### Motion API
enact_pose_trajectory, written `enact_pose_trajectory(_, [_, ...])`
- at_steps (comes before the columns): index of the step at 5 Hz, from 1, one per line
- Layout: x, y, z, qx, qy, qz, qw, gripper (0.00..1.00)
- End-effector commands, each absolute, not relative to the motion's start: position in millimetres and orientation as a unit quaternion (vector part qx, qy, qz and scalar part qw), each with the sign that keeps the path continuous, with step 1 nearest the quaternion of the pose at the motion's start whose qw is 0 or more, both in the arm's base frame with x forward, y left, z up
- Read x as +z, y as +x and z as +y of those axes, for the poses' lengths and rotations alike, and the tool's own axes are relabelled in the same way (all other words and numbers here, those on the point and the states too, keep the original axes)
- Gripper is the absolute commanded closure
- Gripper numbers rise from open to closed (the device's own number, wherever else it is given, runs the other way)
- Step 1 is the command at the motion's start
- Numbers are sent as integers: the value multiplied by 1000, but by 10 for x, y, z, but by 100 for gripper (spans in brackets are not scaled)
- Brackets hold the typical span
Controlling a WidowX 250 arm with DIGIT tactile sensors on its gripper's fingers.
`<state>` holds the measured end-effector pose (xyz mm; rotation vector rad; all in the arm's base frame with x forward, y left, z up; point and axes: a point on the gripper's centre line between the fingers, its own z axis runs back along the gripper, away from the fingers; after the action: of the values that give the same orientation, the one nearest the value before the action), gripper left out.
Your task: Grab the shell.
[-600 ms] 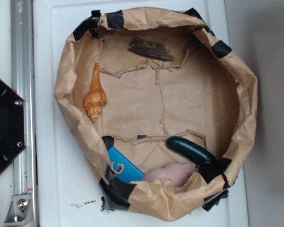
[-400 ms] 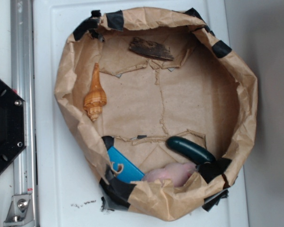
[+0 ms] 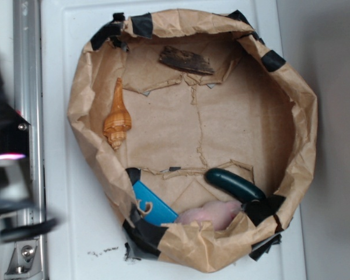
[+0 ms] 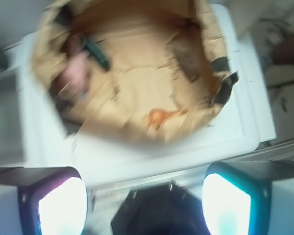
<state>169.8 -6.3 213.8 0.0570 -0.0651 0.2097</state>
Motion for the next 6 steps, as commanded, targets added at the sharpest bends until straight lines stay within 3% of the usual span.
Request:
enact_pose_trajectory(1, [1534, 2591, 115, 310, -6, 46, 949, 0])
enact_pose_trajectory(2, [976, 2589, 117, 306, 38, 109, 945, 0])
enact_pose_trajectory(3, [683, 2398, 188, 278, 53, 133, 950, 0])
enact_pose_trajectory(4, [635, 2210, 205, 267, 44, 151, 951, 0])
enact_pose_trajectory(5, [660, 2079, 243, 267, 51, 144, 952, 0])
enact_pose_trajectory(6, [529, 2047, 248, 261, 54, 150, 952, 0])
